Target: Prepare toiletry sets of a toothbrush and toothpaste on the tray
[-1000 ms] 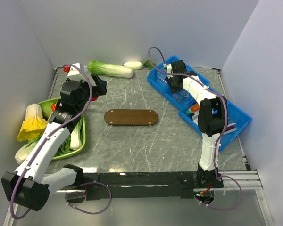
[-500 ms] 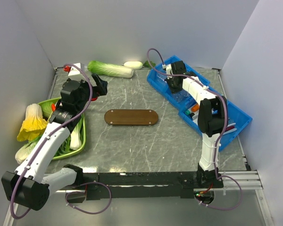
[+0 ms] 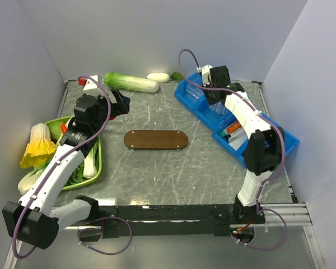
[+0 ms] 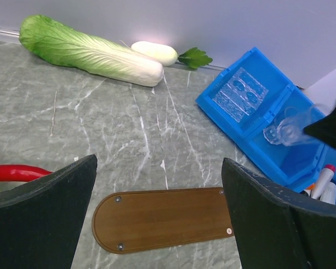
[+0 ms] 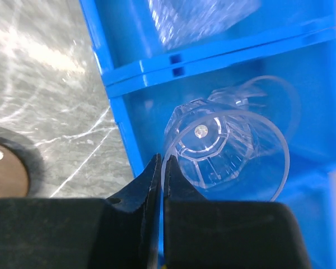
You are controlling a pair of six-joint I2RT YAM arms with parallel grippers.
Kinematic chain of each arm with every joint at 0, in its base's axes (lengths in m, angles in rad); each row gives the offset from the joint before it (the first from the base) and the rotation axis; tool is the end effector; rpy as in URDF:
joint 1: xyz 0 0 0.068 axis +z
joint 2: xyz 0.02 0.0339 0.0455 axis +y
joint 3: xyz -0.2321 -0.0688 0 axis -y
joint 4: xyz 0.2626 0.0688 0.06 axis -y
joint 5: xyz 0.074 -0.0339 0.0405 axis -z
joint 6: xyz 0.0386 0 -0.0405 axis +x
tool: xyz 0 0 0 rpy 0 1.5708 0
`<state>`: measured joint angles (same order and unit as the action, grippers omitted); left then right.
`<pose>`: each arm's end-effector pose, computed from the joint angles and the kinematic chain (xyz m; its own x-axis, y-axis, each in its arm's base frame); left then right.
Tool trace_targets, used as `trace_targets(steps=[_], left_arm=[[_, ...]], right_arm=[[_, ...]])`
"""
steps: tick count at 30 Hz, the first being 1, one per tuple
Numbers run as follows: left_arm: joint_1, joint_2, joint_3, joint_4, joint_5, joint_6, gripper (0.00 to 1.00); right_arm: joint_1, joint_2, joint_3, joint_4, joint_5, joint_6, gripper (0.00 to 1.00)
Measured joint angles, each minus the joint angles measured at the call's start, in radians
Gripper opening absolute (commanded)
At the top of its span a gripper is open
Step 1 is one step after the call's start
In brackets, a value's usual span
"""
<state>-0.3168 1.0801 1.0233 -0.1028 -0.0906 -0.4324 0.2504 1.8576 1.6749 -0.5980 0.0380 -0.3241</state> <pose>0.2740 -0.0862 0.3453 -0.2316 -0.3633 -0.9024 0.1413 0.9053 -0.4007 0.4216 0.1063 0.2682 -0.5758 -0.4757 -0.6649 -0.4271 0.8685 -0.2516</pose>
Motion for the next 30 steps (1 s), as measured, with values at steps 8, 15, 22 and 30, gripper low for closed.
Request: trace_targets(steps=[8, 15, 22, 30], left_arm=[[-0.021, 0.027, 0.004, -0.002, 0.045, -0.008, 0.97], [-0.043, 0.135, 0.073, -0.036, 0.187, -0.015, 0.97], [-0.108, 0.261, 0.105, -0.063, 0.354, -0.04, 0.97], [-0.127, 0.336, 0.105, -0.088, 0.524, -0.081, 0.97]], right_arm=[[0.109, -0.241, -0.067, 0.01, 0.02, 0.014, 0.0], [0.307, -0.386, -0.233, -0.006, -0.055, 0.076, 0.0], [0.517, -0.404, -0.326, -0.034, -0.048, 0.106, 0.0], [0.594, -0.448, -0.342, -0.033, -0.029, 0.117, 0.0]])
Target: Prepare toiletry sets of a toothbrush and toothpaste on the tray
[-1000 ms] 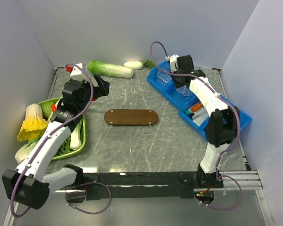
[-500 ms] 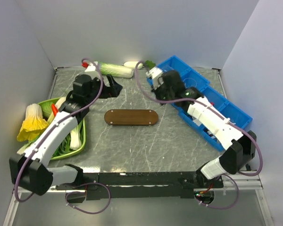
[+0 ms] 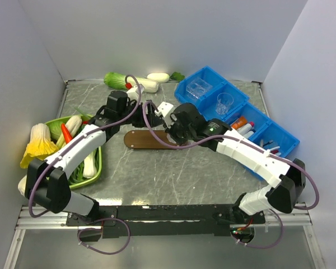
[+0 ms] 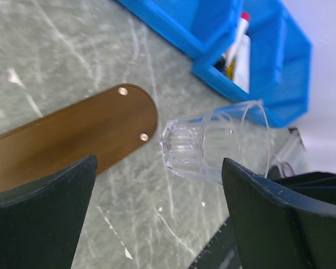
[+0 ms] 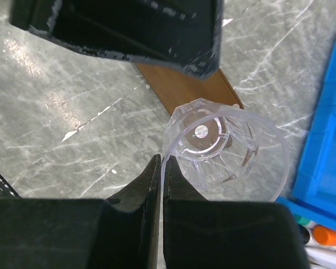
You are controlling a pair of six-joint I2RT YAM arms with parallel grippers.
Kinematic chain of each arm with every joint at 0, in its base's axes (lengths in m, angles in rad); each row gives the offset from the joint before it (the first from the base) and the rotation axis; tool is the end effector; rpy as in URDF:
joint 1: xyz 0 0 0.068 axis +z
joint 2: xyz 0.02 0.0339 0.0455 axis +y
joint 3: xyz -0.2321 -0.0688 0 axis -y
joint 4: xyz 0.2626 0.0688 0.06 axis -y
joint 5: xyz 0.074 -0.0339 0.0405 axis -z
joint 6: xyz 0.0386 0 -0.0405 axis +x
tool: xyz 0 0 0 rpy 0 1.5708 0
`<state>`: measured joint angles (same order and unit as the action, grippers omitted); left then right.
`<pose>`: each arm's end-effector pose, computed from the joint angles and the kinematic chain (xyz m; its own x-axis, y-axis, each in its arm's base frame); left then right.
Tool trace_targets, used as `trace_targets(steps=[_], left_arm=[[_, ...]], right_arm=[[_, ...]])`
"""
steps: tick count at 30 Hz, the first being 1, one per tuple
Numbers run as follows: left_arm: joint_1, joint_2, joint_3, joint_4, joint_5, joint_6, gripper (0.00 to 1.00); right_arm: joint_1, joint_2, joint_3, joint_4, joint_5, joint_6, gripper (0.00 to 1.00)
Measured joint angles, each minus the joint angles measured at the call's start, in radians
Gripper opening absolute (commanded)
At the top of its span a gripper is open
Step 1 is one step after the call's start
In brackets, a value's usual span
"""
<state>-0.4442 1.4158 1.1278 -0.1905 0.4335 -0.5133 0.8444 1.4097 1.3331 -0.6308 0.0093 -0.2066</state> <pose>0.3089 -0.1650 0.2756 -0.7190 -0.1513 -0.6783 0.4289 0.6714 -0.6044 0.2226 0.2500 0.3092 -0.2701 -0.6128 -0.7426 -0.8156 0.5555 -0.1618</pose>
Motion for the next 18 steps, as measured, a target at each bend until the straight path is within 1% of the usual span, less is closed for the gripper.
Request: trace_targets(steps=[9, 12, 18], left_arm=[[-0.005, 0.042, -0.021, 0.079, 0.179, -0.081, 0.98], [-0.006, 0.055, -0.034, 0.084, 0.2, -0.101, 0.98], [-0.027, 0.055, -0.043, 0.088, 0.196, -0.108, 0.99]], right_arm=[[0.035, -0.028, -0.034, 0.03, 0.034, 0.0, 0.0], [0.037, -0.028, -0.046, 0.032, 0.045, 0.0, 0.0], [0.037, -0.028, -0.047, 0.043, 0.055, 0.0, 0.0]])
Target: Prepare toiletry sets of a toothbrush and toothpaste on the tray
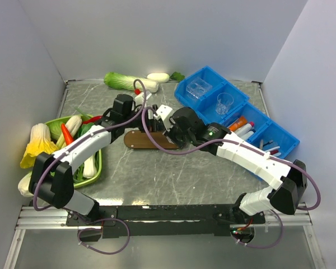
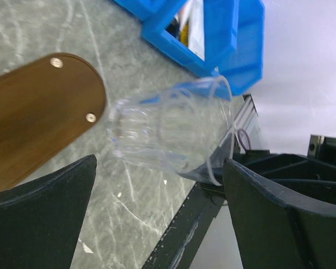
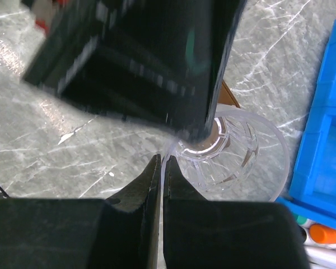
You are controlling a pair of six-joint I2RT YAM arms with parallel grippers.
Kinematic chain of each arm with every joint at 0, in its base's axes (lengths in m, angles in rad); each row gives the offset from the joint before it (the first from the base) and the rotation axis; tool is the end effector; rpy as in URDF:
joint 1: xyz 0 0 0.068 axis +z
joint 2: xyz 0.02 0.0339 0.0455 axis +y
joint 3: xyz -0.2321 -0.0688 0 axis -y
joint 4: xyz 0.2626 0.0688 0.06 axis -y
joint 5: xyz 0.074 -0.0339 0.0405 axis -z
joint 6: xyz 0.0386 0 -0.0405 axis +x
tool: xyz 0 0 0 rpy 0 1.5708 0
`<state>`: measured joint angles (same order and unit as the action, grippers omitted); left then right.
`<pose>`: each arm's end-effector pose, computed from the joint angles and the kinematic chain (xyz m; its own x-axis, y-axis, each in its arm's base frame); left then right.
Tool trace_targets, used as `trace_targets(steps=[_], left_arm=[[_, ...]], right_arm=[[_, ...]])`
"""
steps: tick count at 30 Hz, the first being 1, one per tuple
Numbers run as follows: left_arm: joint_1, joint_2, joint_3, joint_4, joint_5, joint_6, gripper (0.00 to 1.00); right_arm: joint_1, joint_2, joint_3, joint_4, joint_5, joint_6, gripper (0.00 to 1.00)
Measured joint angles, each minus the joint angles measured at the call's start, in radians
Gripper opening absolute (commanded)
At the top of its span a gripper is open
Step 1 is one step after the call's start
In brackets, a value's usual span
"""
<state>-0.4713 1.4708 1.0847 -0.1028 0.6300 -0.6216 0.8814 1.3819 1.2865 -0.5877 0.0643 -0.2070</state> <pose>0.3065 -0.1817 0.2517 -0.8237 -0.1084 -0.5566 0.4313 0.5175 -0.7391 0.2123 0.2537 0.3052 -0.2412 -0.6150 -0.7507 -0.8051 0.5587 -0.1991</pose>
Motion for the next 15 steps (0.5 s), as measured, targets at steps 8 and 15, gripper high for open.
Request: trace_targets(steps=[8, 15], left_arm=[[-0.043, 0.043, 0.0, 0.01, -0.014, -0.008, 0.77], [-0.063, 0.053, 0.0, 0.005, -0.077, -0.019, 0.62]], right_arm=[[0.011, 0.014, 0.0, -0.001, 0.027, 0.0, 0.0], [0.045, 0.064, -0.004, 0.011, 0.111, 0.011, 0.0]])
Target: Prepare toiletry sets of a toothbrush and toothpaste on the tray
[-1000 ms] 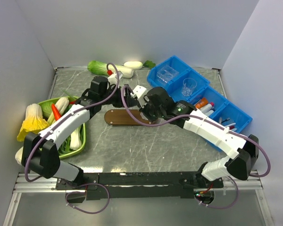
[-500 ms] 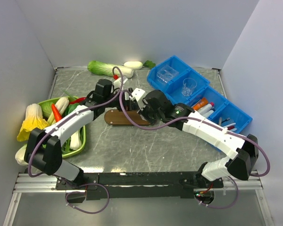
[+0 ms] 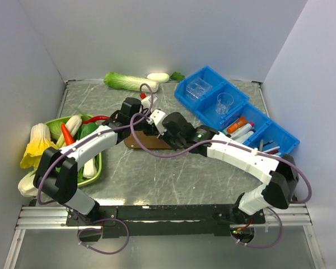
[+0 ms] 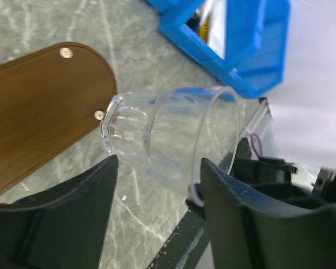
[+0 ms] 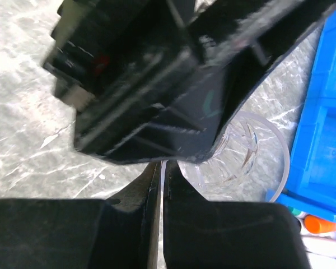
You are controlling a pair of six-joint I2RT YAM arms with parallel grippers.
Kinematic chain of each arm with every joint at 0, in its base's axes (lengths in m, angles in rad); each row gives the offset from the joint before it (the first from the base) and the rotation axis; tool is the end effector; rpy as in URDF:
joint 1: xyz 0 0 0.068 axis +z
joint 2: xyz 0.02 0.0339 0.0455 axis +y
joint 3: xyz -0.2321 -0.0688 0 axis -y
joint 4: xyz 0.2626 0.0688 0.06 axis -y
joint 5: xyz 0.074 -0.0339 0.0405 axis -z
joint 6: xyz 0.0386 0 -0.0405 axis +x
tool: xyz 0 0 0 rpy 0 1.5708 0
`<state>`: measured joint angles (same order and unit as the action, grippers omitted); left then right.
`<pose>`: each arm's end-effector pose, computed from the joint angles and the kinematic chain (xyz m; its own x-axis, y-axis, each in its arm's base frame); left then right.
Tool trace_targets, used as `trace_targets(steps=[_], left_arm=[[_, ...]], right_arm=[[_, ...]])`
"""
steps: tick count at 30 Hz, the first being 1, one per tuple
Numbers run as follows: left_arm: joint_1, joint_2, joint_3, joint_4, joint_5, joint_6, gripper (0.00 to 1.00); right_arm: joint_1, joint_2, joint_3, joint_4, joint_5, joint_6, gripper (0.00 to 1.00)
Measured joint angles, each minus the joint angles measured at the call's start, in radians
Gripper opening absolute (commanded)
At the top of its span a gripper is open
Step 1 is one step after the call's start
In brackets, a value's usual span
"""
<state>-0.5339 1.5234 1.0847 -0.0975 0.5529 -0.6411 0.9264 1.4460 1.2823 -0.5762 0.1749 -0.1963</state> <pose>0.3031 -0.2027 0.2335 -0.8439 -0.0924 -0.5285 0.3955 0.5585 -0.7292 0.2112 0.2699 0.2847 -0.2587 -0.6641 -0.7015 -0.7754 0.5758 -0.2591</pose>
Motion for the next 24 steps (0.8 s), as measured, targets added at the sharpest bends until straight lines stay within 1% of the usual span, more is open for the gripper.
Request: trace_targets(steps=[1, 3, 4, 6, 7, 9, 10, 12, 13, 15, 16, 17, 19, 20, 22, 23, 24], left_arm=[[-0.001, 0.002, 0.0, -0.003, -0.014, -0.002, 0.56], [-0.003, 0.01, 0.0, -0.007, -0.038, -0.004, 0.51], [-0.003, 0.015, 0.0, -0.012, -0.05, -0.007, 0.45], [-0.003, 0.027, 0.0, -0.023, -0.071, -0.011, 0.37], [-0.003, 0.033, 0.0, -0.027, -0.082, -0.012, 0.31], [-0.003, 0.046, 0.0, -0.043, -0.1, -0.007, 0.25], [-0.004, 0.05, 0.0, -0.049, -0.11, -0.007, 0.19], [-0.006, 0.058, 0.0, -0.06, -0.132, 0.004, 0.13], [-0.009, 0.061, 0.0, -0.066, -0.137, 0.01, 0.07], [-0.011, 0.063, 0.0, -0.073, -0.14, 0.023, 0.01], [-0.013, 0.063, 0.0, -0.072, -0.146, 0.027, 0.01], [-0.016, 0.063, 0.002, -0.073, -0.152, 0.032, 0.01], [-0.02, 0.063, 0.006, -0.073, -0.159, 0.039, 0.01], [-0.02, 0.063, 0.006, -0.074, -0.163, 0.04, 0.01], [-0.02, 0.063, 0.009, -0.081, -0.175, 0.043, 0.01], [-0.022, 0.063, 0.01, -0.087, -0.19, 0.042, 0.01], [-0.022, 0.063, 0.01, -0.091, -0.202, 0.042, 0.01]], right_arm=[[0.008, 0.013, 0.002, 0.004, 0.017, 0.002, 0.0], [0.028, 0.048, 0.006, 0.01, 0.045, 0.013, 0.0], [0.035, 0.064, 0.008, 0.011, 0.055, 0.016, 0.0], [0.053, 0.099, 0.013, 0.018, 0.083, 0.024, 0.0], [0.063, 0.116, 0.018, 0.019, 0.099, 0.028, 0.0], [0.077, 0.148, 0.03, 0.019, 0.13, 0.035, 0.0], [0.082, 0.165, 0.037, 0.019, 0.143, 0.037, 0.0], [0.088, 0.189, 0.044, 0.023, 0.164, 0.037, 0.0], [0.092, 0.196, 0.047, 0.023, 0.173, 0.042, 0.0], [0.093, 0.2, 0.047, 0.023, 0.178, 0.045, 0.0], [0.093, 0.201, 0.047, 0.024, 0.18, 0.046, 0.0], [0.093, 0.201, 0.047, 0.024, 0.183, 0.049, 0.06], [0.093, 0.201, 0.047, 0.026, 0.186, 0.052, 0.12], [0.093, 0.201, 0.047, 0.03, 0.189, 0.053, 0.2], [0.093, 0.201, 0.045, 0.039, 0.196, 0.058, 0.28], [0.093, 0.201, 0.044, 0.045, 0.203, 0.064, 0.36], [0.093, 0.2, 0.042, 0.054, 0.205, 0.068, 0.4]])
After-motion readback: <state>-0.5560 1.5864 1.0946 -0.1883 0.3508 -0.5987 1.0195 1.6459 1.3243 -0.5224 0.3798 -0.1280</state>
